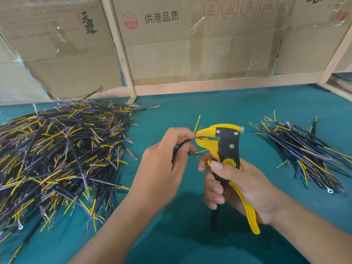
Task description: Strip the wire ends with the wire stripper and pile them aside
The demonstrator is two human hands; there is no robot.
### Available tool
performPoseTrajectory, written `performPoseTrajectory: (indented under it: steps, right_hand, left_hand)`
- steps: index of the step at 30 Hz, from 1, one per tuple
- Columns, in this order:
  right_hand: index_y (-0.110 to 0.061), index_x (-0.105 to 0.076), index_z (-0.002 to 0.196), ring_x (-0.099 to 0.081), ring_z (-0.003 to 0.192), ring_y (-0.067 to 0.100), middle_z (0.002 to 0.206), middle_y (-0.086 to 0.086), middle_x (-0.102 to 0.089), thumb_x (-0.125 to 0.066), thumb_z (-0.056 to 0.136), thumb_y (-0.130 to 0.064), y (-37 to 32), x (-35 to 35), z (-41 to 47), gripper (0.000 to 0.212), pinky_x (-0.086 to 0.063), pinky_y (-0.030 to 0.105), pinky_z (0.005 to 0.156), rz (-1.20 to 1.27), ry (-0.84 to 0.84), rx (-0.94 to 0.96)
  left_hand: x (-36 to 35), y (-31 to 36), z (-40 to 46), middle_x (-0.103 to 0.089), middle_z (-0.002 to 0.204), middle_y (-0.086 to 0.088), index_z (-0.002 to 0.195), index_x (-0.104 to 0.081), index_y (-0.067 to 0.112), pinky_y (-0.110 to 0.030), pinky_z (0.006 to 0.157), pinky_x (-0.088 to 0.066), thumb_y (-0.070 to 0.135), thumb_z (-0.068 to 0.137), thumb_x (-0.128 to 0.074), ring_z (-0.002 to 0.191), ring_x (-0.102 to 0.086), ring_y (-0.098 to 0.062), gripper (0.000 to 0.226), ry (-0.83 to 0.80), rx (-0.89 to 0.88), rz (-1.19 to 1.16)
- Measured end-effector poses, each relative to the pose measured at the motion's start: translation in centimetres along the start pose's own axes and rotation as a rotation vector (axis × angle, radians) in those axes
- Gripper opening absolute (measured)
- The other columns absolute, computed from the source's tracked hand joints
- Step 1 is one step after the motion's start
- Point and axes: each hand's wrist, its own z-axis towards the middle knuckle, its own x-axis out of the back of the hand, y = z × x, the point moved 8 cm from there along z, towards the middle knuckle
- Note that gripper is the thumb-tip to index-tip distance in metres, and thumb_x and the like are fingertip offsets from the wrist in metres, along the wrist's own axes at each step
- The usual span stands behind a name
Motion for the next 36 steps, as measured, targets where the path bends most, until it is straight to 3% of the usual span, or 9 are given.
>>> performPoseTrajectory:
  steps: [7,13,18,32,36]
  right_hand:
    - [-0.006,-0.067,0.099,-0.045,0.05,0.024,0.062,0.011,-0.044,-0.085,0.076,-0.041,0.1,0.01,0.01,0.045,-0.046,0.04,0.057,-0.01,-0.01,-0.001]
    - [-0.007,-0.068,0.101,-0.047,0.053,0.025,0.064,0.012,-0.046,-0.084,0.077,-0.042,0.01,-0.09,-0.01,0.045,-0.049,0.04,0.06,-0.023,-0.02,0.014]
    - [-0.007,-0.067,0.104,-0.049,0.054,0.026,0.065,0.012,-0.047,-0.083,0.078,-0.041,0.06,-0.07,0.02,0.046,-0.049,0.04,0.062,-0.019,-0.024,0.017]
    - [-0.006,-0.065,0.106,-0.047,0.055,0.026,0.066,0.012,-0.045,-0.084,0.077,-0.043,-0.11,-0.19,0.0,0.051,-0.049,0.042,0.061,0.003,-0.025,0.03]
    - [-0.007,-0.066,0.106,-0.047,0.054,0.025,0.065,0.012,-0.045,-0.083,0.078,-0.042,-0.2,-0.35,-0.03,0.049,-0.049,0.04,0.062,0.004,-0.046,0.024]
  left_hand:
    - [-0.13,-0.4,0.04,-0.07,0.094,0.011,0.113,-0.051,0.033,-0.019,0.075,-0.05,0.014,0.099,-0.049,0.09,-0.069,-0.012,0.024,-0.019,0.005,-0.066]
    - [-0.01,-0.33,0.11,-0.069,0.091,0.01,0.113,-0.052,0.031,-0.011,0.07,-0.044,0.013,0.099,-0.05,0.087,-0.068,-0.01,0.023,-0.02,-0.011,-0.038]
    - [0.11,-0.19,0.13,-0.068,0.092,0.01,0.114,-0.052,0.034,-0.03,0.073,-0.05,0.015,0.1,-0.048,0.085,-0.068,-0.015,0.024,-0.023,-0.025,-0.009]
    - [0.33,-0.09,0.28,-0.064,0.092,0.014,0.115,-0.051,0.035,-0.025,0.068,-0.048,0.014,0.1,-0.048,0.081,-0.065,-0.015,0.026,-0.029,-0.058,0.032]
    - [0.25,-0.16,0.25,-0.064,0.091,0.014,0.114,-0.051,0.035,-0.031,0.071,-0.048,0.014,0.1,-0.047,0.081,-0.065,-0.017,0.026,-0.031,-0.054,0.022]
